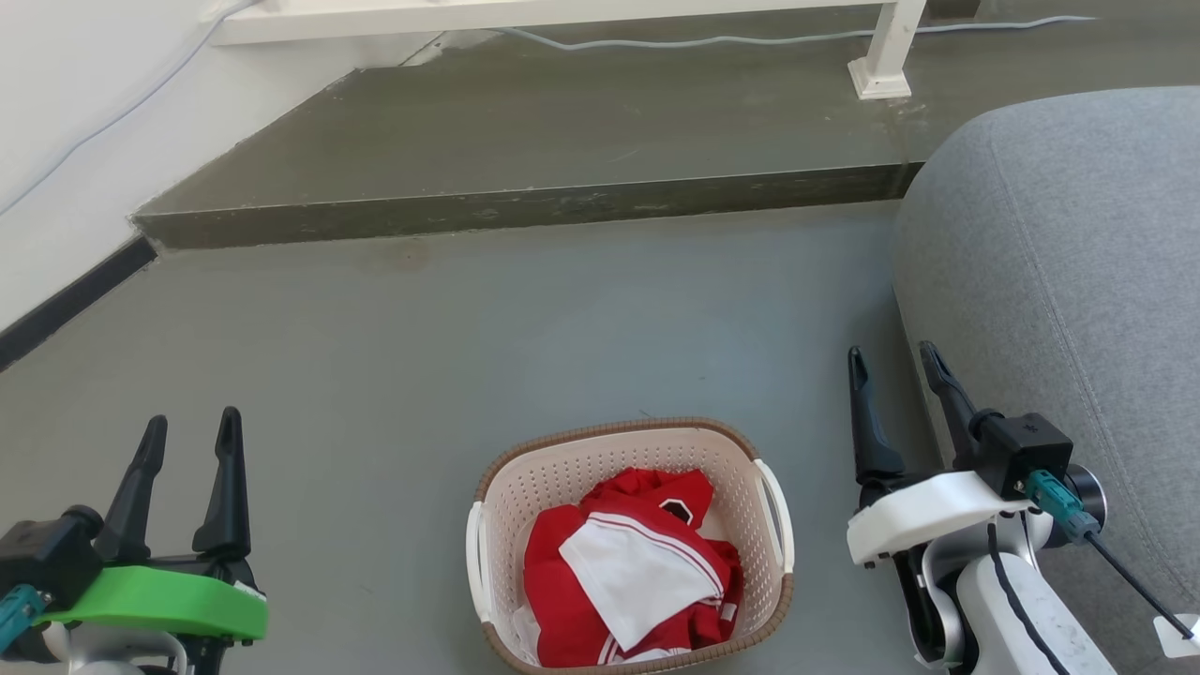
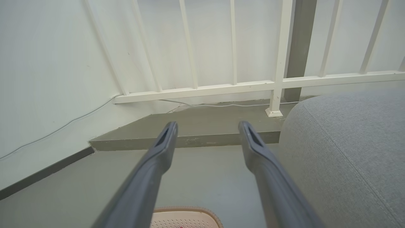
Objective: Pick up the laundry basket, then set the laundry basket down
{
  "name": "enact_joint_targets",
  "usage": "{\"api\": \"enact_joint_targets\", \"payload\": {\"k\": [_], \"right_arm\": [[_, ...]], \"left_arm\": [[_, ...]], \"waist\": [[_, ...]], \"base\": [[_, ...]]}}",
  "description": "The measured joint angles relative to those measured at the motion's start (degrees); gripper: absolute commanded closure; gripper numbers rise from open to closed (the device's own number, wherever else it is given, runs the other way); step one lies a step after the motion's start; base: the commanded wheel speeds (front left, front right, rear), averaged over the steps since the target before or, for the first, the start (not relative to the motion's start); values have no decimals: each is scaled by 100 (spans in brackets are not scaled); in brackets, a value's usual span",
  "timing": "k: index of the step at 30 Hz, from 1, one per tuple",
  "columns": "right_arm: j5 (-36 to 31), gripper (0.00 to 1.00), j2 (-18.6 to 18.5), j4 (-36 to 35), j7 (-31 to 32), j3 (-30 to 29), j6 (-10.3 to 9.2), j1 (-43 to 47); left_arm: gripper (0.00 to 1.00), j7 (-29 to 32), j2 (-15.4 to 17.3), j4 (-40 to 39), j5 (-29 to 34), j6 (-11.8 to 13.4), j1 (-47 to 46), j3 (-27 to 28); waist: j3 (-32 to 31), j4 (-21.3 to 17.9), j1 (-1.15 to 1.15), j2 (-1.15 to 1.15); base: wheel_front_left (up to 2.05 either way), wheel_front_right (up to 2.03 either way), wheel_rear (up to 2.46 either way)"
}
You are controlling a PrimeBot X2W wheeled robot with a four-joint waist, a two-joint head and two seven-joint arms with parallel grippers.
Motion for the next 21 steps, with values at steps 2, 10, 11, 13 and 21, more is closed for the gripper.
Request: {"api": "enact_joint_targets", "payload": {"k": [2, 10, 11, 13, 21], "right_arm": [[-10, 0, 0, -22, 0, 0, 0, 1], [-56, 0, 5, -70, 0, 3, 0, 31], [-56, 0, 8, -73, 0, 8, -1, 45], [-56, 0, 11, -77, 0, 12, -1, 79], [65, 100, 21, -56, 1, 32, 7, 110]], "left_arm": [[0, 0, -38, -22, 8, -1, 47, 32], [0, 0, -126, -69, 52, -25, 58, 97], [0, 0, -135, -76, 53, -25, 62, 108], [0, 0, -152, -82, 67, -25, 77, 134], [100, 20, -247, -25, 59, -24, 90, -19]], "waist": [[6, 0, 0, 0], [24, 2, 0, 0], [26, 1, 0, 0], [31, -2, 0, 0], [66, -22, 0, 0]], "base": [[0, 0, 0], [0, 0, 0], [0, 0, 0], [0, 0, 0], [0, 0, 0]]}}
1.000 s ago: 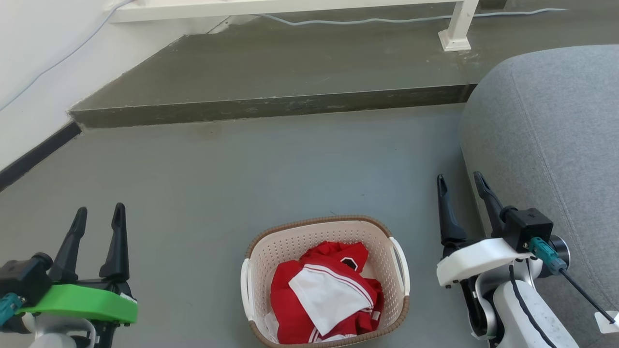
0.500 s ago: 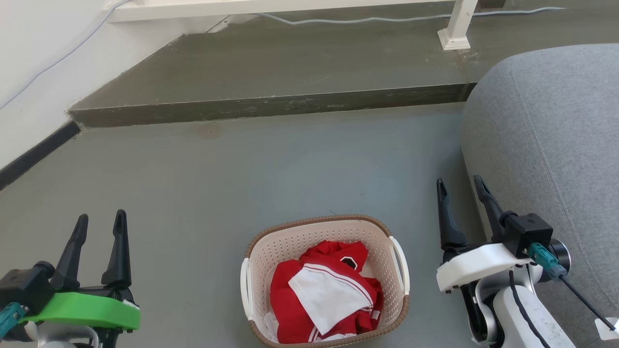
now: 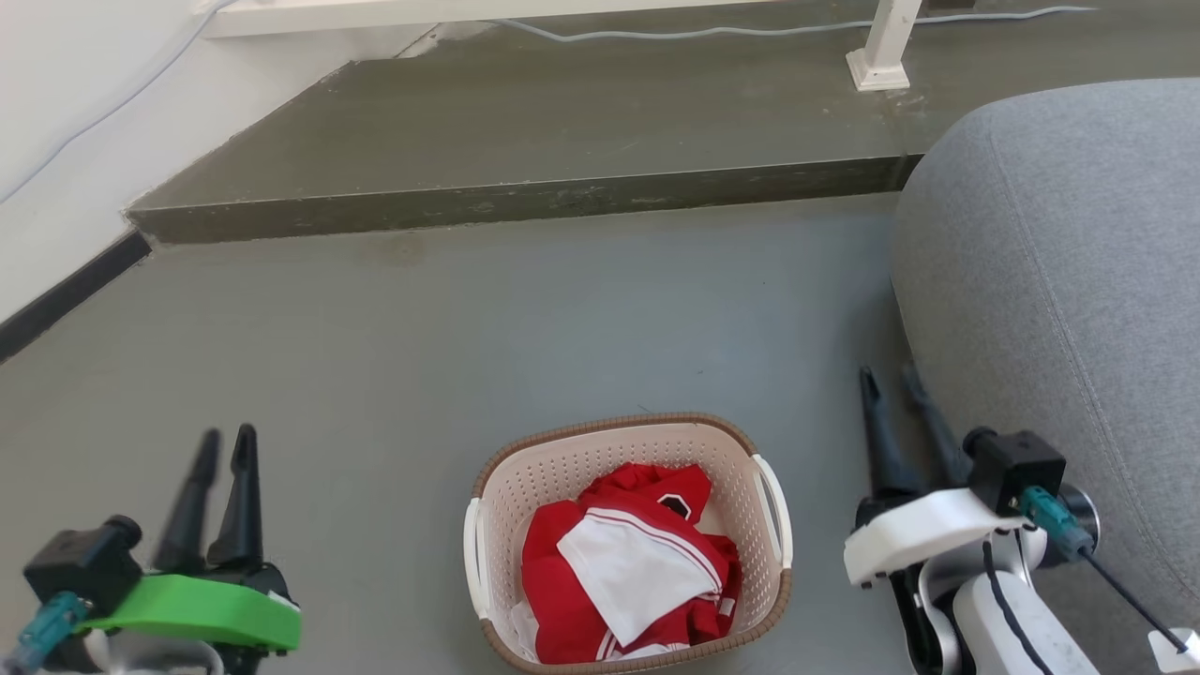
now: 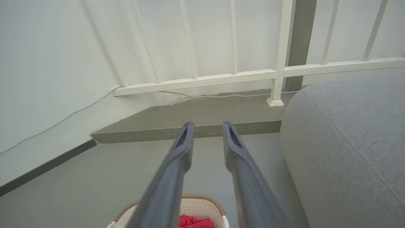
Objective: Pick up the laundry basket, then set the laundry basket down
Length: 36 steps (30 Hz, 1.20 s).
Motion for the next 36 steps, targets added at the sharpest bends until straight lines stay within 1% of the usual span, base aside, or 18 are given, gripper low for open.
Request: {"api": "enact_joint_targets", "payload": {"k": [3, 7, 10, 14, 15, 17, 21, 36], "right_arm": [[7, 100, 11, 111, 2, 12, 7, 124], [158, 100, 19, 53, 7, 46, 26, 253], [318, 100, 20, -54, 7, 59, 60, 324], [636, 100, 21, -148, 7, 58, 108, 410], [850, 100, 23, -174, 7, 45, 133, 437], [1050, 100, 24, -183, 8, -2, 158, 444], [1516, 100, 27, -193, 99, -153, 159, 443], [2788, 100, -63, -198, 379, -446, 263, 438]], "left_arm": [[100, 8, -121, 138, -16, 0, 19, -56], [100, 15, -148, 138, -137, 0, 19, -70], [100, 64, -170, 140, -342, 0, 19, -69], [100, 132, -199, 147, -646, 0, 20, -53], [100, 169, -210, 160, -814, 0, 20, -34], [100, 216, -221, 169, -918, 0, 20, -11], [100, 311, -238, 209, -1165, 0, 20, 29], [100, 595, -297, 296, -2092, 0, 17, 111]], "waist": [[0, 0, 0, 0], [-7, -3, 0, 0], [-29, -6, 0, 0], [-61, -8, 0, 0], [-72, -7, 0, 0], [-82, -6, 0, 0], [-105, -4, 0, 0], [-192, 1, 0, 0]], "base": [[0, 0, 0], [0, 0, 0], [0, 0, 0], [0, 0, 0], [0, 0, 0], [0, 0, 0], [0, 0, 0], [0, 0, 0]]}}
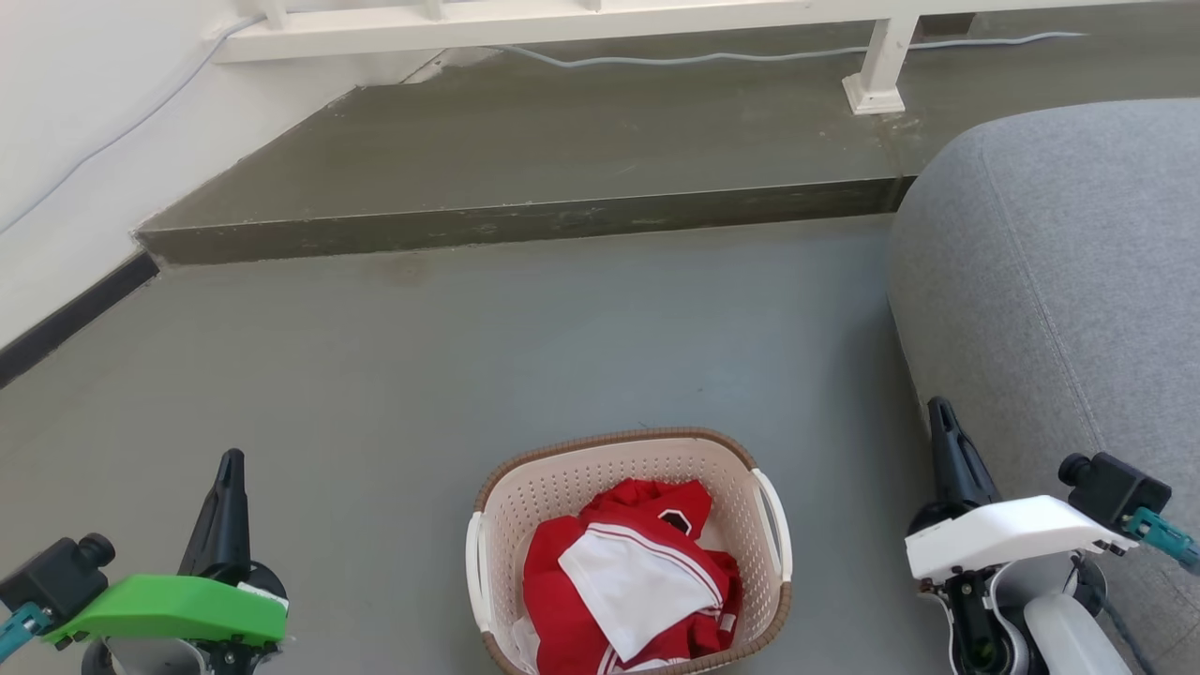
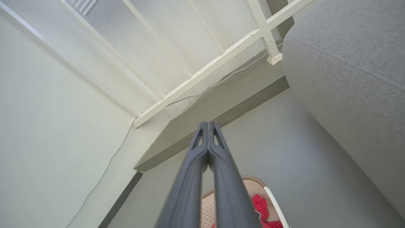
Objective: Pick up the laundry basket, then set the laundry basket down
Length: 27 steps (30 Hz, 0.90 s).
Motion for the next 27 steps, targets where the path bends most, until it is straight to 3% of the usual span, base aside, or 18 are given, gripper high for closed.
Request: {"api": "enact_joint_targets", "payload": {"k": [27], "right_arm": [[2218, 100, -166, 170, 436, -438, 370, -107]], "left_arm": [[100, 479, -130, 252, -1639, 0, -51, 190]], "waist": [[-155, -4, 0, 0]], "base": [[0, 0, 0]]}}
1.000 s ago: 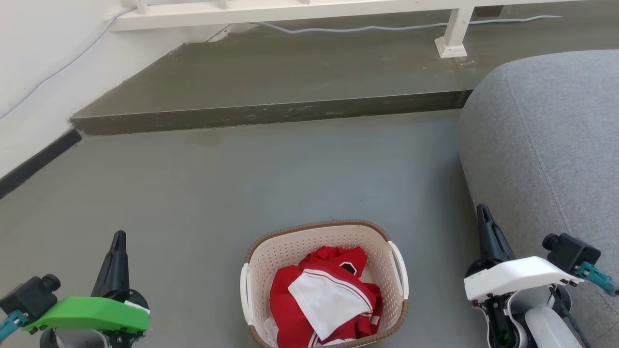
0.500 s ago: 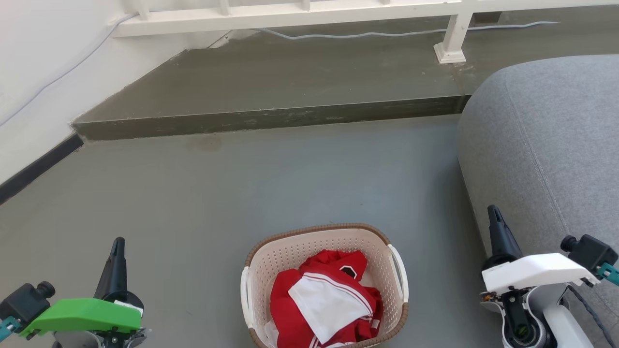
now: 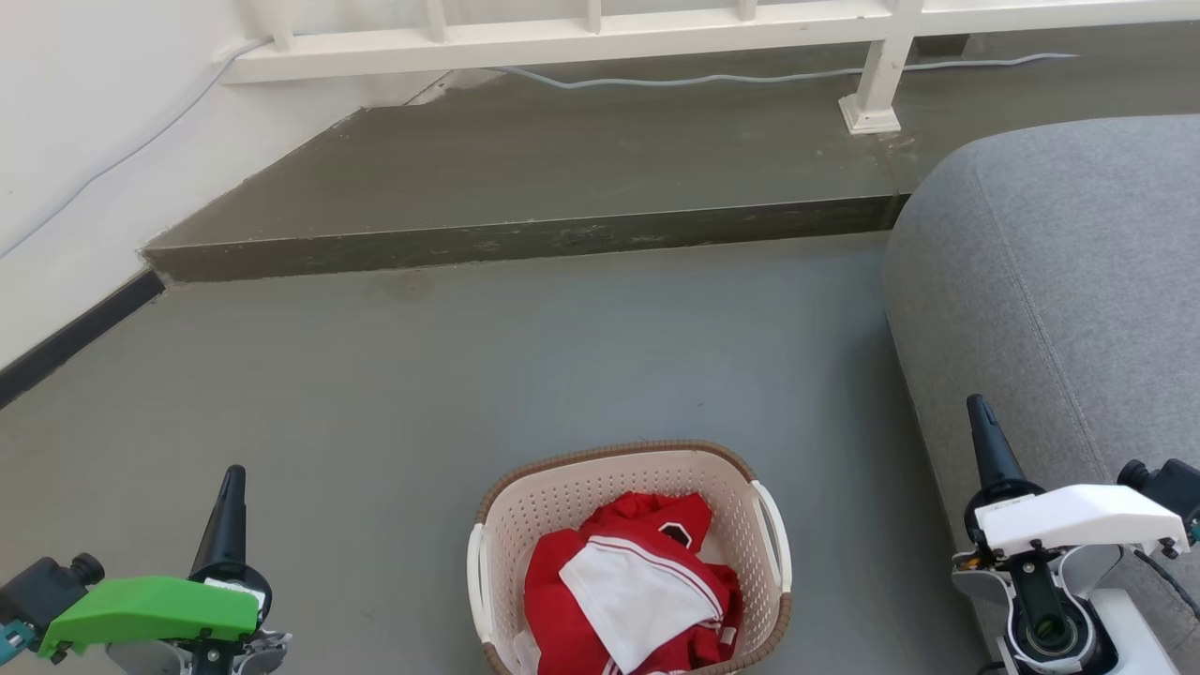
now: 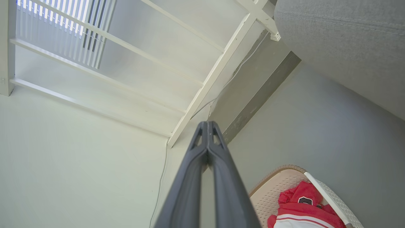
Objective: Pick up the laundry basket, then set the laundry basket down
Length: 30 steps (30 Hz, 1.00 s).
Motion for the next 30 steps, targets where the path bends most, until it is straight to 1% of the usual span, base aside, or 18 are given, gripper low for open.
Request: {"api": "enact_joint_targets", "payload": {"k": [30], "right_arm": [[2497, 100, -102, 288, 469, -457, 487, -147]], "left_arm": [[100, 563, -165, 297, -1847, 0, -183, 227]], "waist": [[-182, -7, 0, 0]], "base": [[0, 0, 0]]}}
